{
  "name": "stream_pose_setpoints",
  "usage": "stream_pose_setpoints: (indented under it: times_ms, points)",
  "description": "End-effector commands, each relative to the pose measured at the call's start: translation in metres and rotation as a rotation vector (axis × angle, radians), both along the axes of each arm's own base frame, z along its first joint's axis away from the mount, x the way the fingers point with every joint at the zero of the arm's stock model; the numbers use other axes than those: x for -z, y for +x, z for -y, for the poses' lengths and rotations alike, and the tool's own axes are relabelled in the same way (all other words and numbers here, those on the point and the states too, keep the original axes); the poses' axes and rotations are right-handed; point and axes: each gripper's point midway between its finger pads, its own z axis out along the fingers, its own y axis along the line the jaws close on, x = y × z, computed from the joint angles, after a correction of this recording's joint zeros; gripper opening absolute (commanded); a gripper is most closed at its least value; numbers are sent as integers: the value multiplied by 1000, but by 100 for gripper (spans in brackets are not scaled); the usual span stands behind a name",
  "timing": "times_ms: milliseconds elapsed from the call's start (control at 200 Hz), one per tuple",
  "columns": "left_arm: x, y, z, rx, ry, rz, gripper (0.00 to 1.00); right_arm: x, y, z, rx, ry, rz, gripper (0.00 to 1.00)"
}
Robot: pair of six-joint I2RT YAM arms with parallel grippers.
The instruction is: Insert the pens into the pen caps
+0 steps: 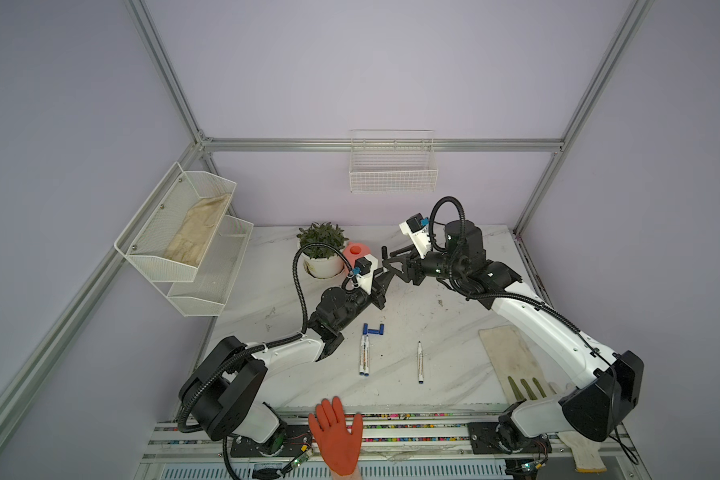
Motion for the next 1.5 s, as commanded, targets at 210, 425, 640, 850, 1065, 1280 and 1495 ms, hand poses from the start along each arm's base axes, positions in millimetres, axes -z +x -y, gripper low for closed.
stream_pose_setpoints:
  times_ms: [210,425,640,850,1065,1280,1495]
  points:
    - [-6,-2,3,8,-46,18,0,-29,0,-14,-56,66,55,43]
    - [-3,-3,6,15,-47,10,0,-30,2,-17,-61,79,53,41]
    - [-8,-6,5,22,-55,18,0,-19,8,-19,-42,72,22,31]
    - [-15,-10,4,33,-65,24,0,-14,10,-20,-36,87,-3,8]
    - [-78,-25,-9,61,-190,69,0,27,6,-19,-33,45,-125,1]
    - [-137,-5,-47,-153,-227,80,0,85,-18,-19,-115,22,-382,0]
    - [-169,5,-86,-220,-345,185,0,121,-37,-18,-176,29,-604,0]
